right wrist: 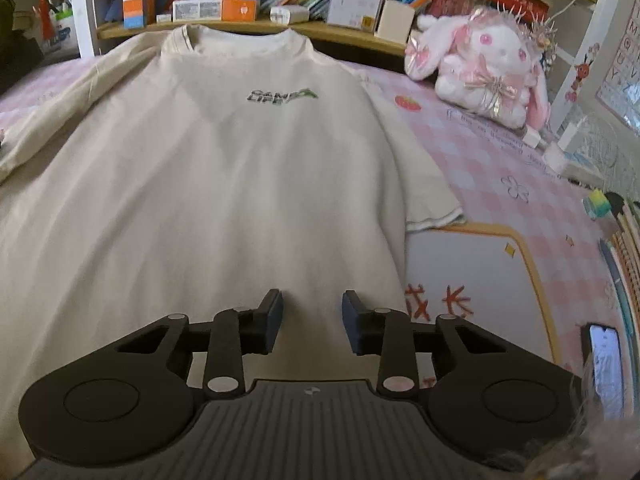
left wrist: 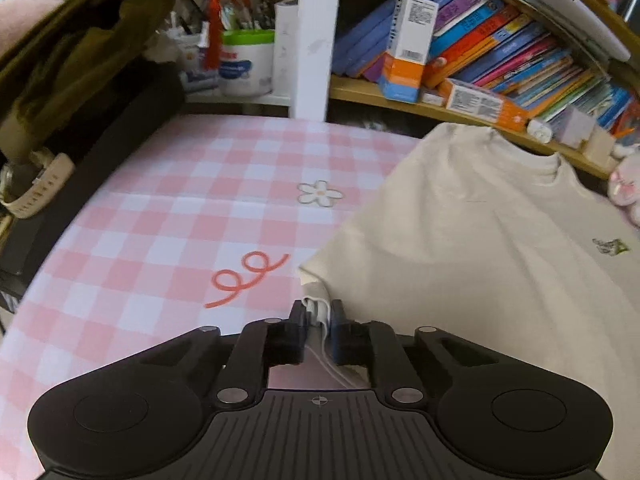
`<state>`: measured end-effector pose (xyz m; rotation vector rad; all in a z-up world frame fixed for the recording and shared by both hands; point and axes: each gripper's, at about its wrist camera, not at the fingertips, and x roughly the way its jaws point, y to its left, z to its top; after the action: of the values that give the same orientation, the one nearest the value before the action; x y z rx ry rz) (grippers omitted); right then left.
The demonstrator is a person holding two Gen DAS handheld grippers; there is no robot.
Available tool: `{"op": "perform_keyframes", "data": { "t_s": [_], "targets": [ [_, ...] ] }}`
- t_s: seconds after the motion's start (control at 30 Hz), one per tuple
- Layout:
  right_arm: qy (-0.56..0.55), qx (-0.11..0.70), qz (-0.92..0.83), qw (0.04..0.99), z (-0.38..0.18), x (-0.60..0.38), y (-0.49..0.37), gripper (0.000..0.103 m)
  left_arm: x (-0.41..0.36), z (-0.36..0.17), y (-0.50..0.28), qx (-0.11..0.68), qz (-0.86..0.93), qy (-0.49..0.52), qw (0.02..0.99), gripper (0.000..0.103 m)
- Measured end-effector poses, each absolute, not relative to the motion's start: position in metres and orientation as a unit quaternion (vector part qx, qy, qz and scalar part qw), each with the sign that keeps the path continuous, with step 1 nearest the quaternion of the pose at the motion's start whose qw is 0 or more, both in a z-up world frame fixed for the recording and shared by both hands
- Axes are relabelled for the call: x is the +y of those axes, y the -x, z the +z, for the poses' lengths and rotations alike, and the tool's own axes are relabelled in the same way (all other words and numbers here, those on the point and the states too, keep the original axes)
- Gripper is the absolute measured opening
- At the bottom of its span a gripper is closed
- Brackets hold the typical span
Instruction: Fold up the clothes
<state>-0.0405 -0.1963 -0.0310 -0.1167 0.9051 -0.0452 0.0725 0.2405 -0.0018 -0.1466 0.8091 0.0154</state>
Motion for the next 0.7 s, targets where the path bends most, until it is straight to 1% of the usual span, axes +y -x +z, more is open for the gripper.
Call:
{"op": "perform_keyframes", "data": {
  "t_s": [0.07, 0.17, 0.3, 0.37, 0.43, 0.53, 0.7],
  "targets": [
    [0.054, 0.438, -0.023, 0.897, -0.031, -0.196, 0.041, 0.029, 0.246, 0.002, -0.076, 0.391, 0.000, 0.084, 0.916, 0.008],
    [0.053, 0.439, -0.022, 0.897, -0.031, -0.196, 0.040, 0.029, 0.272, 0.021, -0.090, 0.363, 0.035, 0.089, 0.927, 0.008],
    [0.055, 0.442, -0.020, 0.895, -0.030, -0.194, 0.038, 0.027, 0.308, 0.048, -0.122, 0.336, 0.081, 0.055, 0.937, 0.008],
    [0.057, 0.444, -0.018, 0.894, -0.029, -0.193, 0.037, 0.024, 0.323, 0.057, -0.141, 0.332, 0.101, 0.033, 0.937, 0.008],
    [0.059, 0.446, -0.016, 0.893, -0.029, -0.191, 0.036, 0.023, 0.330, 0.062, -0.157, 0.330, 0.111, 0.014, 0.937, 0.008],
    [0.059, 0.449, -0.009, 0.891, -0.028, -0.187, 0.034, 0.023, 0.330, 0.062, -0.173, 0.333, 0.121, -0.017, 0.935, 0.008],
    [0.075, 0.450, -0.004, 0.890, -0.027, -0.176, 0.030, 0.023, 0.331, 0.038, -0.187, 0.371, 0.132, -0.045, 0.918, 0.009]
  ]
}}
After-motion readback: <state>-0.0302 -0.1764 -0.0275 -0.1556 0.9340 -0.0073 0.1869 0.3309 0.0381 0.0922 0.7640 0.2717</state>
